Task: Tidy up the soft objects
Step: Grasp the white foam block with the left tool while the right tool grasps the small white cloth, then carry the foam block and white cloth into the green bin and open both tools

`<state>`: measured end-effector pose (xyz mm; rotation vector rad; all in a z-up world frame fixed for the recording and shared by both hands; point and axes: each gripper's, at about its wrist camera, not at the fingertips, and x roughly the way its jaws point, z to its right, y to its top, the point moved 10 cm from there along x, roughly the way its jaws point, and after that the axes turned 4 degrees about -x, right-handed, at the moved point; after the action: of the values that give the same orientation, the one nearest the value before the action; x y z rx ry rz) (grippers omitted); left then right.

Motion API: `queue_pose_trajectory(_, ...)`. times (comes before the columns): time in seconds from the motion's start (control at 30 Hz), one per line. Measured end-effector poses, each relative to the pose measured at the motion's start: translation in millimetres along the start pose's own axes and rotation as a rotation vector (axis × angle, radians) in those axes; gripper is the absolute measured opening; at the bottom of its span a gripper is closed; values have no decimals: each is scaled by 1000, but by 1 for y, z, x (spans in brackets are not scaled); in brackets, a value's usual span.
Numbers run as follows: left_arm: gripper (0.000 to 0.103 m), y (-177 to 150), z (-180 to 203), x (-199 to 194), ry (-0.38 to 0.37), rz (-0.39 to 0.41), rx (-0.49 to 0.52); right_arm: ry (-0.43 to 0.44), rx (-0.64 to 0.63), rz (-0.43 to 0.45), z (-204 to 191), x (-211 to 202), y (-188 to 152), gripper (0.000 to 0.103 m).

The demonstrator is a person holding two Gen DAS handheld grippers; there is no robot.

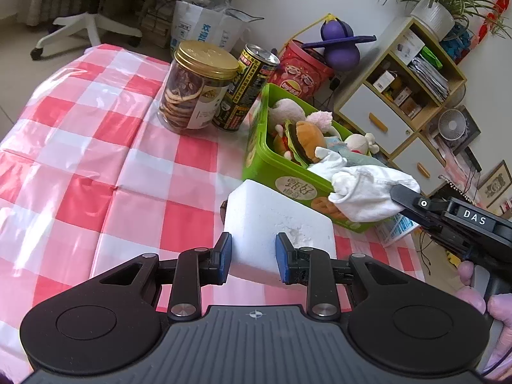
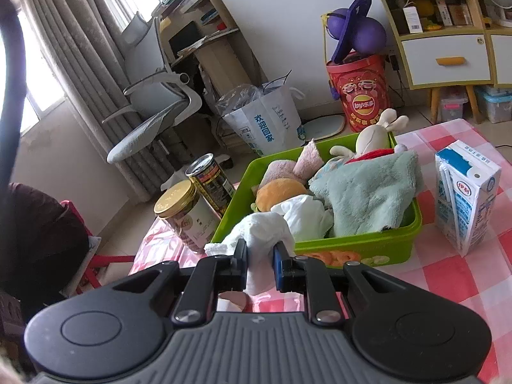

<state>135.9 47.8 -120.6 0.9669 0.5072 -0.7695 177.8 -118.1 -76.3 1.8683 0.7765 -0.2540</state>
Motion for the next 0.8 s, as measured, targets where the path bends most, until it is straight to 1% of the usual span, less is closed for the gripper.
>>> queue_pose_trajectory(0.23, 29, 5, 2, 3, 19, 10, 3, 1, 37, 26, 9, -2, 9, 5)
queue_pose_trajectory(0.5, 29, 24, 11, 6, 43, 44, 26, -14, 70, 64, 22, -1, 27, 5)
queue_pose_trajectory(0.67, 29, 36, 20, 16, 53, 54, 61, -35, 63, 86, 31, 8, 44, 5)
queue_pose_trajectory(0.8, 29, 45, 27, 26, 71, 62, 97, -51, 106, 118, 42, 14, 57, 5)
